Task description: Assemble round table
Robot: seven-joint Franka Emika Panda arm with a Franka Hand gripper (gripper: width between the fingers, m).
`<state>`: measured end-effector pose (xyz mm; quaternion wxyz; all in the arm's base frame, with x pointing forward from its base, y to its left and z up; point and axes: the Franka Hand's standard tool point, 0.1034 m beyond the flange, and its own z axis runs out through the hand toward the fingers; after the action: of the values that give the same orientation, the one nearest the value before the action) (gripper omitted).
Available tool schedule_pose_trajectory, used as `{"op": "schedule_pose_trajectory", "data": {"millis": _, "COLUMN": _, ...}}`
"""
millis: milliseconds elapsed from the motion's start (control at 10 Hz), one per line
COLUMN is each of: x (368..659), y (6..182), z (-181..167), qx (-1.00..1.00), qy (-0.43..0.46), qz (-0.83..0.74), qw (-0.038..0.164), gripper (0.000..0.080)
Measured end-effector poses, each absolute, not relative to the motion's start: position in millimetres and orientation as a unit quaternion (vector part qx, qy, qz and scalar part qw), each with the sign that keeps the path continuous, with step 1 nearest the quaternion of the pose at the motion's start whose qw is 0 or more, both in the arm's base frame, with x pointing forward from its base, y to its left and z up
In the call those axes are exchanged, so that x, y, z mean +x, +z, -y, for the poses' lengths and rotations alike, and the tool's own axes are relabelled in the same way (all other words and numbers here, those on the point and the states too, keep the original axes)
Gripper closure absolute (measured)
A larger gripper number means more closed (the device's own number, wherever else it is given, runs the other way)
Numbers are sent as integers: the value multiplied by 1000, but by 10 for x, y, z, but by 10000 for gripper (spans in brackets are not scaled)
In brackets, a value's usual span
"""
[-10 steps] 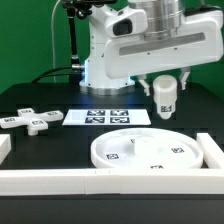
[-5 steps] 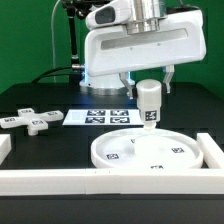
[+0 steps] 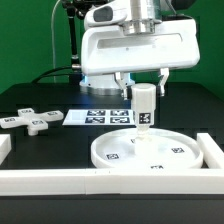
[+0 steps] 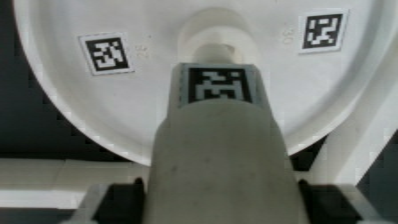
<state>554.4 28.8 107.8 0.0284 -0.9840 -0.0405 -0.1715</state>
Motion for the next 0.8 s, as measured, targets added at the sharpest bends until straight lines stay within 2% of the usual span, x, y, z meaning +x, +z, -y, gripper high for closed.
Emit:
{"op": "schedule_pose_trajectory", "data": {"millis": 400, "x": 5694, "y": 1026, "z": -304, "qx": -983, "qy": -177, "qz": 42, "qw": 30, "gripper": 390}}
{"op": "schedule_pose_trajectory", "data": {"millis": 800, "x": 5636, "y": 1025, "z": -318, "qx": -982, "qy": -179, "qz": 43, "qw": 28, "gripper": 390}}
